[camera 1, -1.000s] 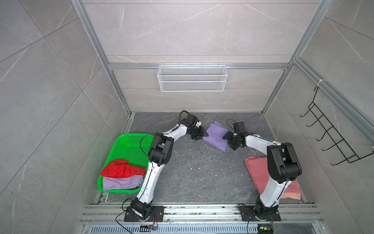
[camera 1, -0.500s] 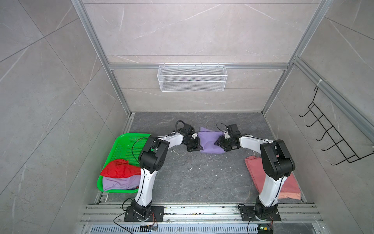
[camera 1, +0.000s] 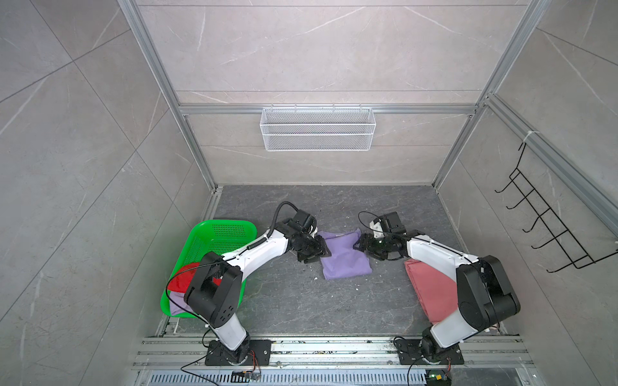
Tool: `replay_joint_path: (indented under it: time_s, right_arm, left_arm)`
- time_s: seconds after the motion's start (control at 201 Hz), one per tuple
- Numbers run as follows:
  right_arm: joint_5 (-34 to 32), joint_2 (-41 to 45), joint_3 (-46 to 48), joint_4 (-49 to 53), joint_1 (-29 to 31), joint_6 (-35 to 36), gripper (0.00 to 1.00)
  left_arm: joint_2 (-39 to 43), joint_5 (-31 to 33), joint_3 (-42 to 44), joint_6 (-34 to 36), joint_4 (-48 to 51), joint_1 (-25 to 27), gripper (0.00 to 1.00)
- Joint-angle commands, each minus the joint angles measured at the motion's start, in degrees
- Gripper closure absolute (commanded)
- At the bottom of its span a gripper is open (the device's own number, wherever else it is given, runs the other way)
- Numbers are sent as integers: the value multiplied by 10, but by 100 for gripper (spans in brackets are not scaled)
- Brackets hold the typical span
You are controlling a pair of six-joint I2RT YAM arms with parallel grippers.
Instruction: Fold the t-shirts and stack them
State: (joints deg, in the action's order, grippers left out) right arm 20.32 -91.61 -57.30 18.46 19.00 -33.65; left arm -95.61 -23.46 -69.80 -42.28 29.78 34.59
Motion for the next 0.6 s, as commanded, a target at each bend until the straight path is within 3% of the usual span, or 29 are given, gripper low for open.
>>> replay_joint_path:
  time_s: [0.0, 0.274, 0.598]
  right_arm:
    - [-41, -16, -54, 24, -2, 44, 31]
    - [-47, -114, -135, 20, -1, 58, 34]
    - [-48, -152, -158, 21, 0, 56, 36]
  left_arm:
    - [-13, 53, -22, 33, 20, -17, 48]
    - [-85, 29, -33, 8, -88, -39, 49]
    - [-145, 18, -46, -16, -133, -44, 50]
